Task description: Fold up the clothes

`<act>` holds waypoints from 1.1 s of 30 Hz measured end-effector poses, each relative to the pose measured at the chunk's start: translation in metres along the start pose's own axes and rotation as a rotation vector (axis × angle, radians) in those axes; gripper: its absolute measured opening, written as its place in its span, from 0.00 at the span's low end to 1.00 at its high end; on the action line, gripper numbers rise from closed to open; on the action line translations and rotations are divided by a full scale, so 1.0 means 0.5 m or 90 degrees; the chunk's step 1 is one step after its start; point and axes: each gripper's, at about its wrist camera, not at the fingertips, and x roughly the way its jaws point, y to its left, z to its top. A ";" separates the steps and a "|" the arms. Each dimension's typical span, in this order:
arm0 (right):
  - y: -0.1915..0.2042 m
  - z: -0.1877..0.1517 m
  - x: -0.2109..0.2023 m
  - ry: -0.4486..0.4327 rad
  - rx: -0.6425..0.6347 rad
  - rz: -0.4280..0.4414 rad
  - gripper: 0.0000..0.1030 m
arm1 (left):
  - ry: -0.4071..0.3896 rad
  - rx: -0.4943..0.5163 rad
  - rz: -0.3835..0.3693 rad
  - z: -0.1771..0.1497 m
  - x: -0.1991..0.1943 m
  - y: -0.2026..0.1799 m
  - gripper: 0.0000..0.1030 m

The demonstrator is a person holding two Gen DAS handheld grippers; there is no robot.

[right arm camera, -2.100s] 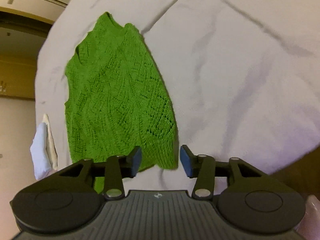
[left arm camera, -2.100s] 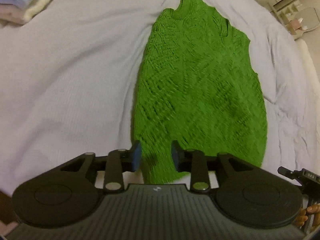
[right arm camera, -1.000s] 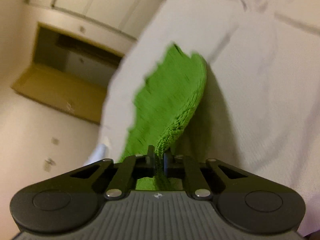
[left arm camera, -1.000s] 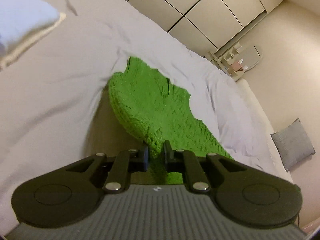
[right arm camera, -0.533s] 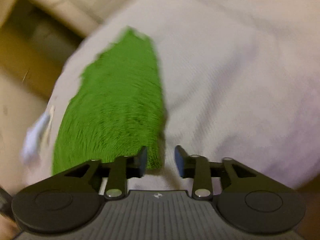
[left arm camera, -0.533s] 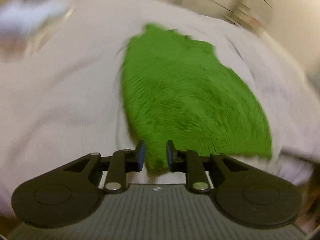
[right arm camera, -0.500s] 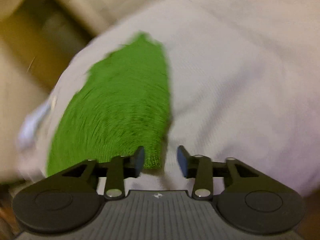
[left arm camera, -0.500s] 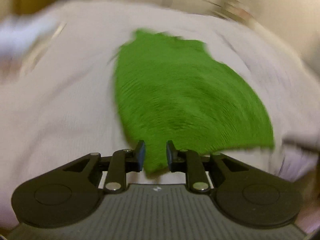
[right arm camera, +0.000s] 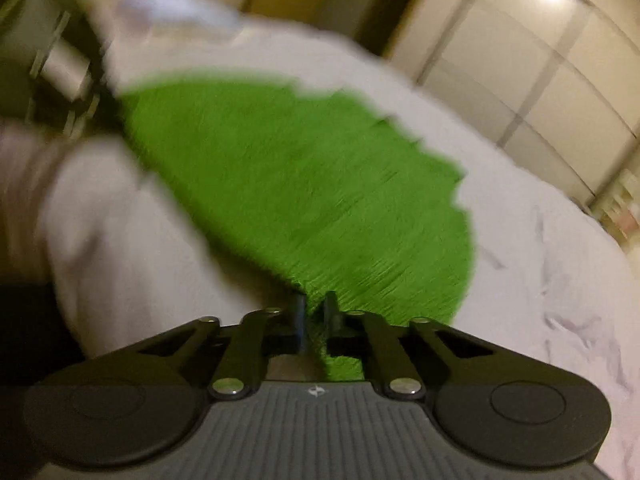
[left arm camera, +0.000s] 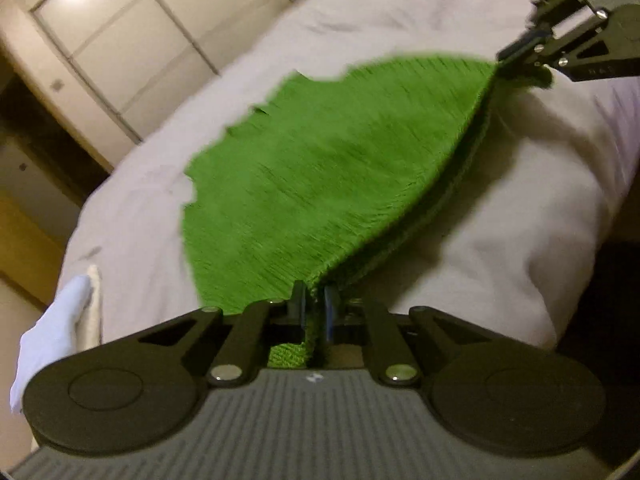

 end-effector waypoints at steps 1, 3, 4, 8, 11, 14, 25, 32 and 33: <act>-0.016 0.008 -0.008 -0.020 0.028 -0.010 0.00 | -0.009 -0.022 0.009 0.003 -0.005 0.011 0.09; -0.042 0.020 -0.020 -0.045 0.069 -0.045 0.00 | 0.017 -0.050 0.037 -0.005 0.018 0.007 0.13; -0.046 0.021 -0.011 -0.039 0.077 -0.052 0.00 | 0.030 -0.064 0.051 -0.009 0.029 0.005 0.16; -0.025 -0.008 0.068 0.046 0.077 -0.079 0.19 | 0.058 -0.236 0.045 -0.041 0.029 0.029 0.26; -0.032 -0.030 0.064 0.044 0.145 -0.108 0.62 | 0.049 -0.377 0.014 -0.069 0.007 0.079 0.31; -0.054 -0.049 0.055 0.055 0.221 -0.104 0.63 | 0.037 -0.486 -0.054 -0.092 -0.015 0.115 0.29; -0.064 -0.078 0.041 0.072 0.311 -0.076 0.59 | 0.116 -0.418 -0.044 -0.084 0.040 0.087 0.29; -0.067 -0.087 0.058 0.094 0.380 -0.021 0.10 | 0.125 -0.513 -0.060 -0.092 0.062 0.127 0.06; -0.070 -0.085 0.059 0.096 0.392 -0.013 0.02 | 0.123 -0.467 -0.046 -0.077 0.053 0.129 0.06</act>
